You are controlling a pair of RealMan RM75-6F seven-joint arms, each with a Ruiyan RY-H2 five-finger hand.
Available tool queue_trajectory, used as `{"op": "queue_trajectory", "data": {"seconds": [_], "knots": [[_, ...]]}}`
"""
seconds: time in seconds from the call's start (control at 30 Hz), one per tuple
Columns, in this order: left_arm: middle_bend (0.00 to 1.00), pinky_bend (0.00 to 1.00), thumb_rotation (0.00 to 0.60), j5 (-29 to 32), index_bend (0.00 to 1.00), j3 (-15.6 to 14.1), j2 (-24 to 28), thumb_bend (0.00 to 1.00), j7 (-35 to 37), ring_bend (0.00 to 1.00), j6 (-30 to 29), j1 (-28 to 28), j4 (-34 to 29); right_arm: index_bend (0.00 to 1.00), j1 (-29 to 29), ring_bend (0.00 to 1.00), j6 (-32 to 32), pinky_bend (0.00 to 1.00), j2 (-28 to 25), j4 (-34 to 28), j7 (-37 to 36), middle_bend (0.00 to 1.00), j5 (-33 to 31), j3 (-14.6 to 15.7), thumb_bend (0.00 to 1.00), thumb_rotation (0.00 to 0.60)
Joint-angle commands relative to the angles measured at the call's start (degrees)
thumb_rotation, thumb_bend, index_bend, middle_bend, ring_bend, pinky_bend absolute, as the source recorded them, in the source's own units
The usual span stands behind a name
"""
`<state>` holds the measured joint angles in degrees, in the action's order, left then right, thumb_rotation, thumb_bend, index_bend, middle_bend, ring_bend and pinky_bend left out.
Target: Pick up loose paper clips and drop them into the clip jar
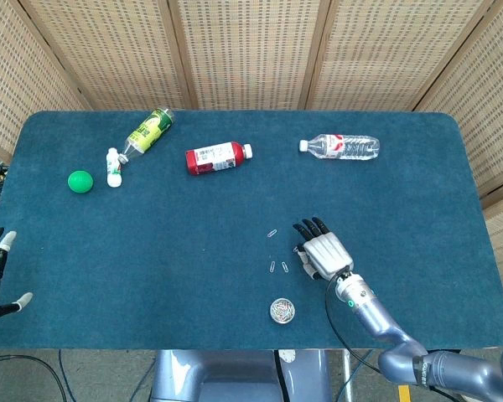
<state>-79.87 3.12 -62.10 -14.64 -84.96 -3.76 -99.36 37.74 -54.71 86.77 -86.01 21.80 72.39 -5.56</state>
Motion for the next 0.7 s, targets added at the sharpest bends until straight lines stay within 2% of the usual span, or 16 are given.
{"op": "queue_trajectory", "data": {"seconds": [0.03, 0.2, 0.33, 0.7], "knots": [[0.0, 0.0, 0.6, -0.2, 0.0, -0.1, -0.1, 0.0, -0.2, 0.0, -0.1, 0.0, -0.1, 0.67, -0.2, 0.0, -0.8, 0.0, -2.7, -4.6, -1.8, 0.1, 3.8, 1.5, 0.43, 0.6], [0.0, 0.0, 0.6, -0.5, 0.0, -0.3, -0.2, 0.0, -0.5, 0.0, -0.3, 0.1, -0.2, 0.67, 0.4, 0.0, -0.3, 0.0, -4.3, -9.5, -1.7, 0.11, 9.5, 4.2, 0.43, 0.6], [0.0, 0.0, 0.6, -0.4, 0.0, -0.3, -0.2, 0.0, -0.4, 0.0, -0.2, 0.1, -0.2, 0.67, 0.9, 0.0, 1.1, 0.0, -4.1, -10.8, -0.7, 0.11, 11.3, 5.7, 0.44, 0.6], [0.0, 0.0, 0.6, 0.0, 0.0, -0.1, 0.1, 0.0, 0.4, 0.0, 0.1, 0.0, 0.1, 0.67, 1.0, 0.0, 2.6, 0.0, -2.5, -10.1, 1.7, 0.11, 10.0, 6.4, 0.44, 0.6]]}}
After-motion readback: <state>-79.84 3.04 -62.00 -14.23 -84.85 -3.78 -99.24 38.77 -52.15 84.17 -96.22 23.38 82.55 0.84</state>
